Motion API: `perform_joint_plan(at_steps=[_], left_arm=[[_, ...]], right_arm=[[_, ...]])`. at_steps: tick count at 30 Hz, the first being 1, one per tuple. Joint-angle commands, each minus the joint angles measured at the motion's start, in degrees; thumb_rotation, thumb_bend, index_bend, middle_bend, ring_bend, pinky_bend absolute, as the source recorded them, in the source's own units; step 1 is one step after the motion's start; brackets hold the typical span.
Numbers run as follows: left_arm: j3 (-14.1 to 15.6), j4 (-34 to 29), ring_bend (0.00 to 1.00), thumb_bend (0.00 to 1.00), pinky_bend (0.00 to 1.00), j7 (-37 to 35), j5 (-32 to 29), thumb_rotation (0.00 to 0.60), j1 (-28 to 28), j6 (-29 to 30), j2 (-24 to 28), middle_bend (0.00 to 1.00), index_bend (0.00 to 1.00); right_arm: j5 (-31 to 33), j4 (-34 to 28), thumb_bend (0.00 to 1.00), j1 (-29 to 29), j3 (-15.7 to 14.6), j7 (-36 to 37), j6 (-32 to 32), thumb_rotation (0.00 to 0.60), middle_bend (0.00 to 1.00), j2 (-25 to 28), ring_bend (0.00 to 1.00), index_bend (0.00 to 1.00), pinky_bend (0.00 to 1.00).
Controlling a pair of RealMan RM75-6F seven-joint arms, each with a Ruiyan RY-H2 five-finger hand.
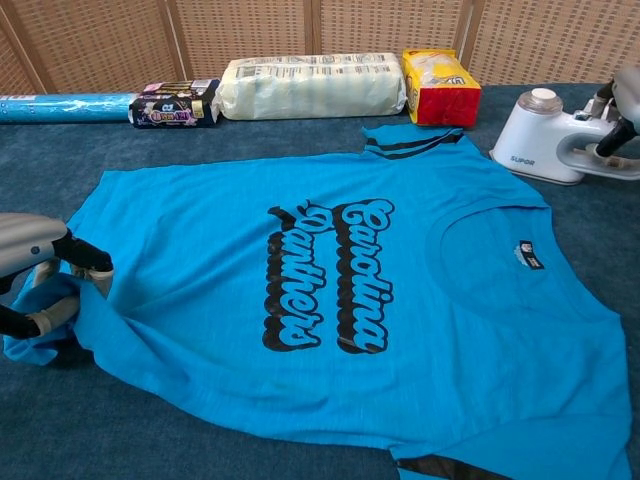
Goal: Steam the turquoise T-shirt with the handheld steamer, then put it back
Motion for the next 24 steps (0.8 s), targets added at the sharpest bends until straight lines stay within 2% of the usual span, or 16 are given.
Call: perform_joint_plan(at_steps=[1, 5, 10, 17, 24], left_arm=[[0.1, 0.1, 0.45, 0.55, 0.56, -0.1, -0.1, 0.600, 0.1, 0.1, 0.1, 0.55, 0.56], [0.1, 0.2, 0.45, 0.55, 0.56, -0.4, -0.3, 0.600, 0.2, 0.1, 0.1, 0.55, 0.56], [0.3, 0.4, 0.45, 0.55, 0.56, -0.5, -0.4, 0.600, 0.3, 0.1, 0.0, 0.55, 0.56], [0.2, 0.4, 0.45, 0.55, 0.56, -0.5, -0.5, 0.600, 0.4, 0.1, -0.1, 0.55, 0.56], [0.2, 0.7, 0.45, 0.55, 0.56, -0.7, -0.6, 0.600, 0.5, 0.3, -0.1, 0.55, 0.56]], right_arm=[[-0.5, 1.7, 0.39, 1.1, 0.4, -0.1, -0.5, 0.600, 0.62, -0.7, 0.59, 0.62, 0.54], [-0.7, 3.1, 0.37, 1.7, 0.8, 0.6, -1.5, 0.600, 0.71, -1.2, 0.71, 0.71, 0.67], [-0.9, 4.1, 0.36, 2.0, 1.4, 2.5, -3.0, 0.600, 0.75, -1.5, 0.78, 0.75, 0.75], [-1.6, 3.7, 0.35, 1.9, 2.3, 8.1, -3.9, 0.600, 0.78, -1.1, 0.84, 0.76, 0.81], [-3.4, 1.8, 0.35, 0.6, 2.1, 13.3, -2.7, 0.600, 0.79, 0.3, 0.84, 0.76, 0.81]])
